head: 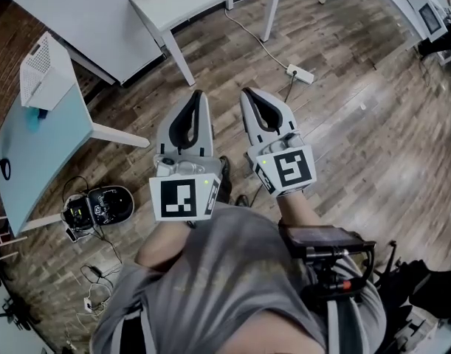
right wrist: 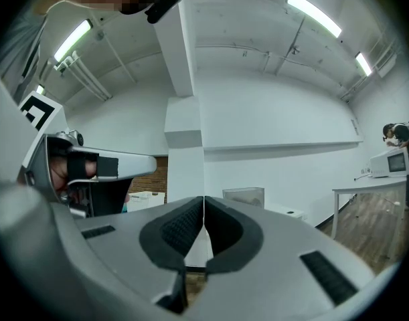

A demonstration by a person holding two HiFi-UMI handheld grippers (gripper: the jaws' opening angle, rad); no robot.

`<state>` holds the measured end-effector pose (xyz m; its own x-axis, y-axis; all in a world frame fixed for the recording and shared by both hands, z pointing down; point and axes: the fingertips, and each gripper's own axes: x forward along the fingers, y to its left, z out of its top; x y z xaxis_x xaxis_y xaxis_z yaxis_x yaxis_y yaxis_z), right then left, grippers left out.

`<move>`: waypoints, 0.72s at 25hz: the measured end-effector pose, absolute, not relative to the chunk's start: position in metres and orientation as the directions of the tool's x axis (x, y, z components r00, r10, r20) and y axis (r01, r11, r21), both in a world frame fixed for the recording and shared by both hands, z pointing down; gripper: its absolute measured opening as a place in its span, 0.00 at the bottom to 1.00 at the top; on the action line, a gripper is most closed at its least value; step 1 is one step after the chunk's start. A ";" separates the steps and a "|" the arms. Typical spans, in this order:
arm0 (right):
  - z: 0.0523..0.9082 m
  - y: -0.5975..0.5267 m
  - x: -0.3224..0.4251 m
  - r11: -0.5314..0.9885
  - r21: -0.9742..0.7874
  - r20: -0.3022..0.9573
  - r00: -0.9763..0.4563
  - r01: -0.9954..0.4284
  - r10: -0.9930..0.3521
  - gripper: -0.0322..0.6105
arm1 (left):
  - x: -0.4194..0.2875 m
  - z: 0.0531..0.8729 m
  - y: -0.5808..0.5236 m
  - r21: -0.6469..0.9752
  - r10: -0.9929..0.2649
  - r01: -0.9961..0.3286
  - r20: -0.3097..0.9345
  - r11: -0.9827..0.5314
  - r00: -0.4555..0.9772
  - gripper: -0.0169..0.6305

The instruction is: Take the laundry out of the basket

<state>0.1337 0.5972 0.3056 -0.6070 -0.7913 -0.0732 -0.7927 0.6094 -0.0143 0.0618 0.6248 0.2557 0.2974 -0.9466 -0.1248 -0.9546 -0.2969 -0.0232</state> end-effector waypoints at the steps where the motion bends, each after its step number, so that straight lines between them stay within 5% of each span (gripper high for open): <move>1: 0.303 0.585 0.130 0.609 -0.011 -0.076 -0.606 -0.793 -0.791 0.06 | 0.059 0.253 0.613 -0.023 -0.944 -0.953 -0.131 -0.301 0.301 0.04; 18: 0.260 0.448 0.071 0.567 0.063 -0.140 -0.570 -0.821 -0.810 0.06 | -0.004 0.227 0.477 -0.005 -0.911 -0.935 -0.223 -0.356 0.348 0.04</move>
<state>0.0711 0.4479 0.2600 -0.5695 -0.8099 -0.1405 -0.8215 0.5667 0.0630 -0.0045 0.4772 0.2269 0.3478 -0.9106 -0.2232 -0.9346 -0.3558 -0.0049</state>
